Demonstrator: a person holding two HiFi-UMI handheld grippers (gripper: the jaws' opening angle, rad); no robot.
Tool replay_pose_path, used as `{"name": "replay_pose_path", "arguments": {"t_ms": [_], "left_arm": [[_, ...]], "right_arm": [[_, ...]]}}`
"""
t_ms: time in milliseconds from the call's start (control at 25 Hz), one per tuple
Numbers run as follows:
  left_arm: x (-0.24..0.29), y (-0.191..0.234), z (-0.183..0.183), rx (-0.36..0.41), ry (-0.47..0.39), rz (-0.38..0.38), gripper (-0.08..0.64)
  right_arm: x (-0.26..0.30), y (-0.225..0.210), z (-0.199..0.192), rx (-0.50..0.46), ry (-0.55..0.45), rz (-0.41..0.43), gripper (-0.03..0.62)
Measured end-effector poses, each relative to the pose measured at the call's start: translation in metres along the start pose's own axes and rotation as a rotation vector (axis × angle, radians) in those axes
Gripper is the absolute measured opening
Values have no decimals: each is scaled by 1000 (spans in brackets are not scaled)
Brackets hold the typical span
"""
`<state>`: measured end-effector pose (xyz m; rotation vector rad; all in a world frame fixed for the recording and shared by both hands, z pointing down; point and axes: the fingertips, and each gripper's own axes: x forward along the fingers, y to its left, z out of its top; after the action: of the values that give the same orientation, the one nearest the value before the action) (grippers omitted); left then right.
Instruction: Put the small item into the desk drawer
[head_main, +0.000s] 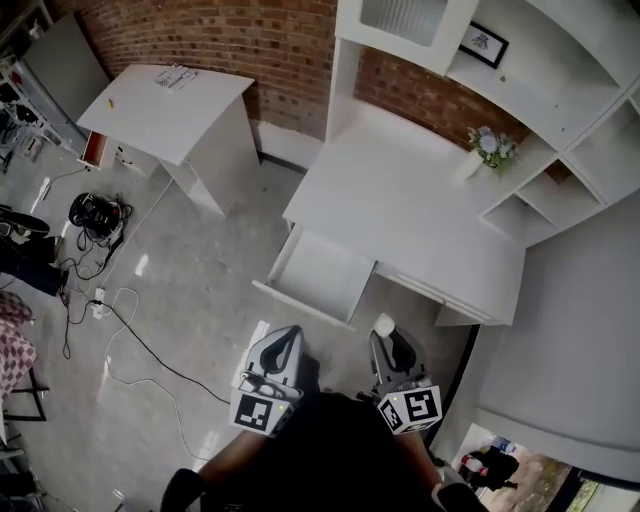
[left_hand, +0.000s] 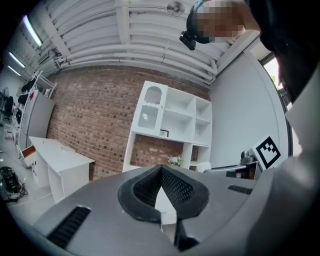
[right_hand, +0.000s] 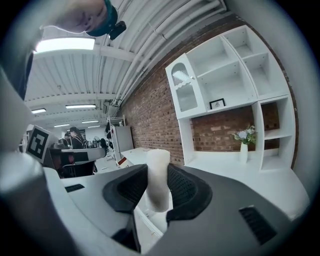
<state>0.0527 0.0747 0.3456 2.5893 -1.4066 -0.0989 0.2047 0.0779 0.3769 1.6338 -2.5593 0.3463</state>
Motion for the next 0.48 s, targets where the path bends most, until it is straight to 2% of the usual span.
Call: {"name": "replay_pose_path", "arguments": {"t_ms": [240,480], "left_arm": [[37,48,7,-13,13,4,25],[58,77,2,-47,24,69,25]], "right_arm": [[70,-3,21,-27,-2,32,140],[118,-10,29,-51,17,98,139]]}}
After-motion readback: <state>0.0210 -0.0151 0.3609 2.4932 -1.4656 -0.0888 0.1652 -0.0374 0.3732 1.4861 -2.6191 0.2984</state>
